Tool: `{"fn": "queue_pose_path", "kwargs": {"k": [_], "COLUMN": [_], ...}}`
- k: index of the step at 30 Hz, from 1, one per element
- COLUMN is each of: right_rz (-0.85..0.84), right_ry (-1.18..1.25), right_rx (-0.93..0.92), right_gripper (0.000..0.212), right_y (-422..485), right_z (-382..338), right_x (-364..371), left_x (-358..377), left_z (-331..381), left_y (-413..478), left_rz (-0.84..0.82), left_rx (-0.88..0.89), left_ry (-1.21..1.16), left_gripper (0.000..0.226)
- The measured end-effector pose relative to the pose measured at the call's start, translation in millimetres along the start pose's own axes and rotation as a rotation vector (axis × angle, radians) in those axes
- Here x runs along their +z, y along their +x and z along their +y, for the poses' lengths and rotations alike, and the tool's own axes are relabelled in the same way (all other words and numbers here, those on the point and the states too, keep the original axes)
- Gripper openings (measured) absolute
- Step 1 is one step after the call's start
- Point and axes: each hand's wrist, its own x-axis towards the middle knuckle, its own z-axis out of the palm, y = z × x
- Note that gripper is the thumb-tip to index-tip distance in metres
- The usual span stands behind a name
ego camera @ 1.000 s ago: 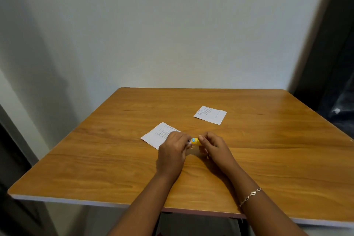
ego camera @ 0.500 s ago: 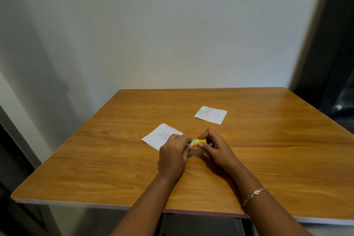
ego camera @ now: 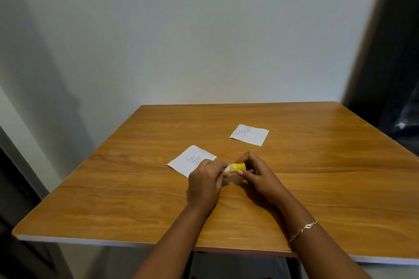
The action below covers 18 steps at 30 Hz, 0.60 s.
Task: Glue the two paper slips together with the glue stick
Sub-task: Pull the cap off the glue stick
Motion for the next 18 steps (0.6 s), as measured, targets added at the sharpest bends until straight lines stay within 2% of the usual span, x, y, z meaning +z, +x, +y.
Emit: {"fn": "queue_pose_path", "kwargs": {"k": [3, 6, 13, 18], "right_rz": [0.042, 0.088, 0.054, 0.033], "right_ry": [0.067, 0.139, 0.0, -0.089], "right_rx": [0.038, 0.108, 0.056, 0.013], "right_gripper": [0.01, 0.02, 0.015, 0.024], "right_y": [-0.9, -0.8, -0.7, -1.7], "right_z": [-5.1, -8.5, -2.6, -6.2], "right_x": [2.3, 6.2, 2.8, 0.1], "left_x": [-0.6, -0.9, 0.3, -0.6], "left_z": [0.5, 1.2, 1.4, 0.7], "left_y": [1.2, 1.2, 1.2, 0.8], "left_rz": [0.024, 0.022, -0.014, -0.005], "left_rx": [-0.011, 0.007, 0.021, -0.001], "left_ry": [-0.022, -0.02, 0.022, 0.015], "left_gripper": [0.023, 0.023, 0.025, 0.026]}}
